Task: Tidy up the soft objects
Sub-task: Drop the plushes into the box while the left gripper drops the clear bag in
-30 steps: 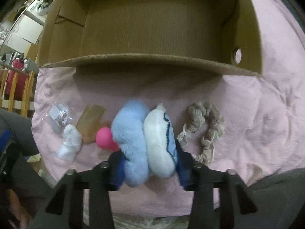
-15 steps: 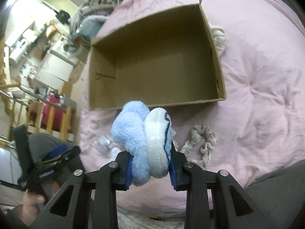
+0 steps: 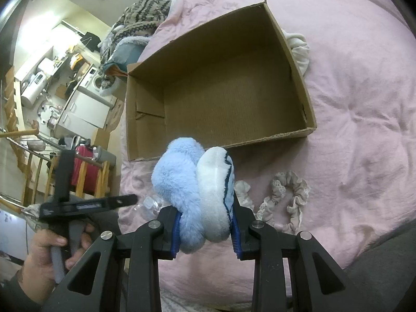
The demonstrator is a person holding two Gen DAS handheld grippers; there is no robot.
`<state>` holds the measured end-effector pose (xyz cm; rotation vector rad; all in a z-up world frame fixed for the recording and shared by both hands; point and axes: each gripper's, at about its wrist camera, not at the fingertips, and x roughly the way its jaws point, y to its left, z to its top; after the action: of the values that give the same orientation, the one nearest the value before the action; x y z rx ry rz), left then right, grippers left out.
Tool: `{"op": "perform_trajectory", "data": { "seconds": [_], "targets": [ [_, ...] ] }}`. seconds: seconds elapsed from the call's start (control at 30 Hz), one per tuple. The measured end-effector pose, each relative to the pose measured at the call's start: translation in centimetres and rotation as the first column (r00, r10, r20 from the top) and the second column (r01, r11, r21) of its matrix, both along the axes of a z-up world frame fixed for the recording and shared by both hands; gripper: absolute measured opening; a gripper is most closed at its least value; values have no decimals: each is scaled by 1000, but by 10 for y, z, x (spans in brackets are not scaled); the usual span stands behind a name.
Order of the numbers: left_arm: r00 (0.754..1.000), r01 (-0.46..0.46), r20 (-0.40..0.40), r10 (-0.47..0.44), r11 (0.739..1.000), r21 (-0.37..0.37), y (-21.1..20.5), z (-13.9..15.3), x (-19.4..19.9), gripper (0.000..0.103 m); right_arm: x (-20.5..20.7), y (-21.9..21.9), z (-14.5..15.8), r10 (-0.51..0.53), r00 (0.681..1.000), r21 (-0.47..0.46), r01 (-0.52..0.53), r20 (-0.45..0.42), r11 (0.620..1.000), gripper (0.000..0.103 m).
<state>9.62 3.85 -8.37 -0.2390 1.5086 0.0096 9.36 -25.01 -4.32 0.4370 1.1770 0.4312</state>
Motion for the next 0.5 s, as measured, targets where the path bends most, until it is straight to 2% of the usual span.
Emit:
{"op": "perform_trajectory", "data": {
  "seconds": [0.13, 0.2, 0.23, 0.3, 0.5],
  "targets": [
    [999, 29, -39, -29, 1000, 0, -13, -23, 2, 53, 2, -3, -2, -8, 1000, 10, 8, -2, 1000, 32],
    [997, 58, -42, -57, 998, 21, -18, -32, 4, 36, -1, -4, -2, -8, 1000, 7, 8, -5, 1000, 32],
    [997, 66, -43, -65, 997, 35, -18, -36, 5, 32, -1, -4, -3, -6, 1000, 5, 6, -5, 1000, 32],
    [998, 53, -39, -52, 999, 15, -15, -37, 4, 24, -1, -2, -3, -4, 1000, 3, 4, -3, 1000, 32],
    [997, 17, 78, -19, 1000, 23, -2, -1, -9, 21, -1, -5, -4, 1, 1000, 12, -1, -6, 1000, 32]
  ]
}}
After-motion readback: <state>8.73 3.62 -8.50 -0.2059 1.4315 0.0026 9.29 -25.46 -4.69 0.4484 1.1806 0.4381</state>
